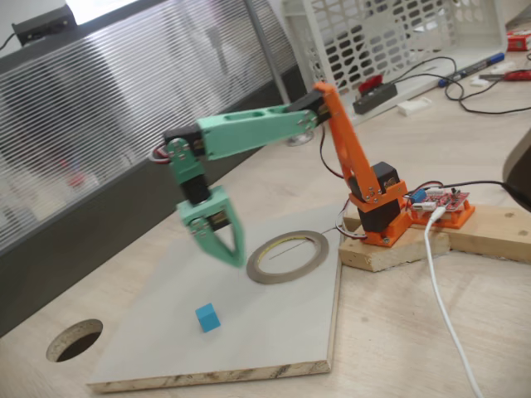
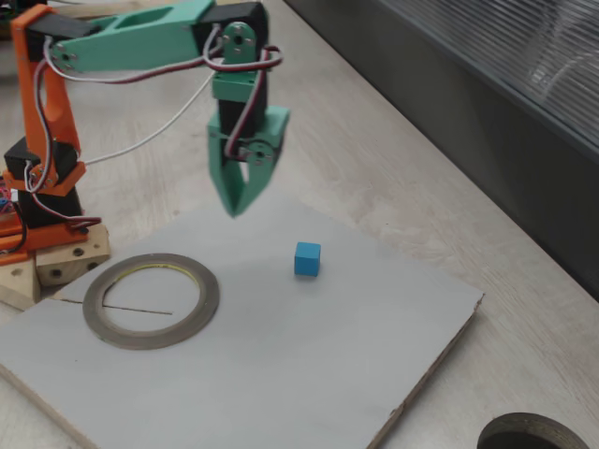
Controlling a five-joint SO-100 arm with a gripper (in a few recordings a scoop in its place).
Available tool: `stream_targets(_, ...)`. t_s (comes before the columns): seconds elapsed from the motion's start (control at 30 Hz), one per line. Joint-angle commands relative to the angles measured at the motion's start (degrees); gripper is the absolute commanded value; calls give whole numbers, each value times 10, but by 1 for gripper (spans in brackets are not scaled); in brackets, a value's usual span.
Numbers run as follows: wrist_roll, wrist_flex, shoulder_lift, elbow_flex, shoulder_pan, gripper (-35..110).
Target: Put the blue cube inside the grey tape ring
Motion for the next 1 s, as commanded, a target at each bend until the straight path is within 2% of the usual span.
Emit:
stream_targets(0.0, 4, 3, -70, -130, -14, -1)
stream_targets(0.97, 9, 11, -90, -151, -15, -1)
